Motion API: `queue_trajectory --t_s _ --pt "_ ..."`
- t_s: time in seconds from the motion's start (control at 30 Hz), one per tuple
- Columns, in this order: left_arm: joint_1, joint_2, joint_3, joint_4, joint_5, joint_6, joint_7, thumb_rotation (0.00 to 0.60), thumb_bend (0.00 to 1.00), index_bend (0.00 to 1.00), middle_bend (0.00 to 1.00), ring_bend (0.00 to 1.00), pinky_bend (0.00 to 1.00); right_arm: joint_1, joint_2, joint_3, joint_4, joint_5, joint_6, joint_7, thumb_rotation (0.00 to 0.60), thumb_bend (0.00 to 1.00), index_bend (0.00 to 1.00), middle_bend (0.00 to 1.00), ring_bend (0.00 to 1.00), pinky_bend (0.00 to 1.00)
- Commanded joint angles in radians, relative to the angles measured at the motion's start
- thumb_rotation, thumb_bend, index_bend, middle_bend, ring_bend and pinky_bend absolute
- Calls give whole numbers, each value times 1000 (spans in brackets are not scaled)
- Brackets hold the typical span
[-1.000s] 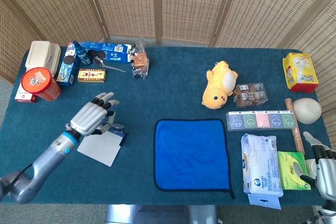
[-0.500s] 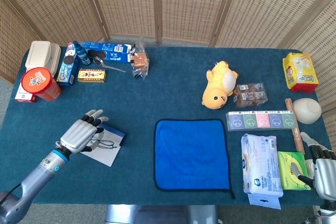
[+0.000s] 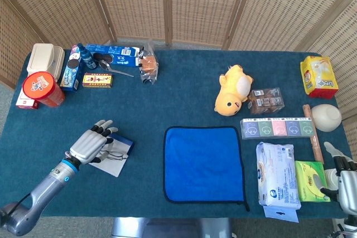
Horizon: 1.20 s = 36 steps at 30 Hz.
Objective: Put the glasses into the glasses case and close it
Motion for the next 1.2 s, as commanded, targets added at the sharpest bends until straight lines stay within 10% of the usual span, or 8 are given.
queue_trajectory --t_s 0.03,0.5,1.2 --pt "-2 -17 -7 22 4 -4 -4 600 395 694 178 0 45 -2 1 -1 -1 0 2 1 600 273 139 263 315 379" --pt "-7 -91 -37 129 6 -8 3 600 392 658 166 0 40 -12 4 -5 2 4 12 11 600 273 139 262 315 379" --pt "10 -85 -24 150 44 0 -7 600 376 185 76 0 26 -14 13 -5 -4 1 18 22 600 273 142 263 315 379"
